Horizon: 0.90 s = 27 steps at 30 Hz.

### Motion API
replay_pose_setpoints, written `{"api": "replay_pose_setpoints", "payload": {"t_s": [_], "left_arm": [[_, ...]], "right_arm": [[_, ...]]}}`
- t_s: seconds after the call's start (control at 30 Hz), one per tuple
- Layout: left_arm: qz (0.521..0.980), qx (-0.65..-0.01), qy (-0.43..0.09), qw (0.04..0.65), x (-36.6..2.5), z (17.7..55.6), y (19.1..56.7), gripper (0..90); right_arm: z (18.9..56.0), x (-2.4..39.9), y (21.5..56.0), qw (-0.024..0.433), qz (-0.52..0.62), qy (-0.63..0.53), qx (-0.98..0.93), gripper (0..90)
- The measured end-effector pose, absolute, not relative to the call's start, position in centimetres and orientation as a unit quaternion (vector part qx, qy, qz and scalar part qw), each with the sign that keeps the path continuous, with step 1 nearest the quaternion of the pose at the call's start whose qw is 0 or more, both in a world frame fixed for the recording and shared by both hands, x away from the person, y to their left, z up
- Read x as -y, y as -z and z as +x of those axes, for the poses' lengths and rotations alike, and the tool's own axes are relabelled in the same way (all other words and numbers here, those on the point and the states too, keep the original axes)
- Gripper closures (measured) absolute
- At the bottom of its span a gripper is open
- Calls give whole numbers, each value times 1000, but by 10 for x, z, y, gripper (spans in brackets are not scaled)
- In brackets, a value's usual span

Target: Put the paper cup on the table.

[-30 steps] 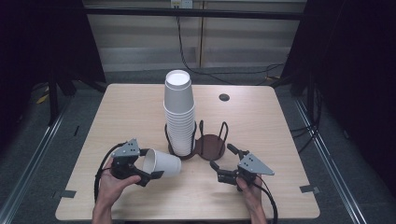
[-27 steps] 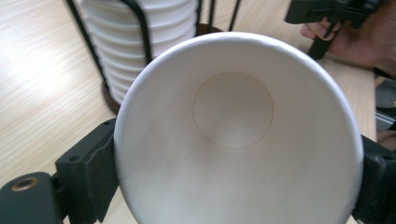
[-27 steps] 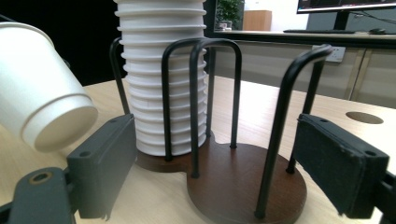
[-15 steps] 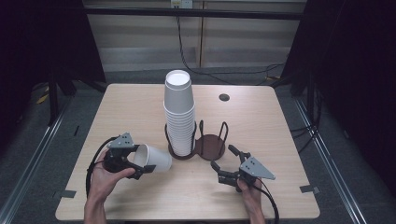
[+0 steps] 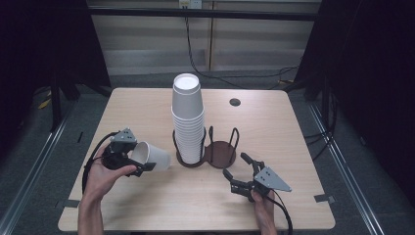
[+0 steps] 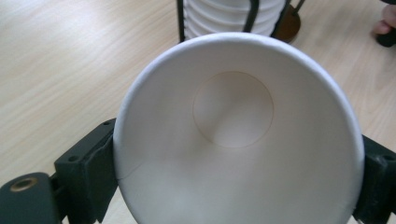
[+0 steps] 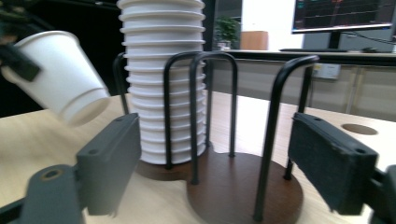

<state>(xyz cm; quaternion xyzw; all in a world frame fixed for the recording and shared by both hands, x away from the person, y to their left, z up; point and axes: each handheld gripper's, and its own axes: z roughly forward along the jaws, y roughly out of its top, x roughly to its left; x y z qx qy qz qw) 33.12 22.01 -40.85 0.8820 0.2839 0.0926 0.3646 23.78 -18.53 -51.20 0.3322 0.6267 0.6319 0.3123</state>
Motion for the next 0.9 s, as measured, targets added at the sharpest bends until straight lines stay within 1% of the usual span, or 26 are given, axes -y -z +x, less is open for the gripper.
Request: {"api": "replay_pose_setpoints", "payload": {"t_s": [0.2, 0.4, 0.5, 0.53, 0.67, 0.9], "left_arm": [[892, -294, -95, 331, -220, 340, 401, 88], [900, -298, -99, 303, -218, 354, 386, 88], [904, -299, -92, 291, -219, 361, 380, 88], [905, -302, -94, 285, -219, 364, 380, 88], [913, -301, -85, 263, -218, 375, 379, 87], [919, -303, -89, 237, -215, 390, 377, 80]], "right_arm": [[238, 185, 512, 311, 331, -632, -628, 176], [238, 185, 512, 309, 327, -633, -630, 175], [238, 185, 512, 309, 328, -634, -629, 150], [238, 186, 512, 310, 328, -633, -629, 135], [238, 186, 512, 310, 329, -633, -629, 132], [238, 186, 512, 310, 329, -633, -628, 130]]}}
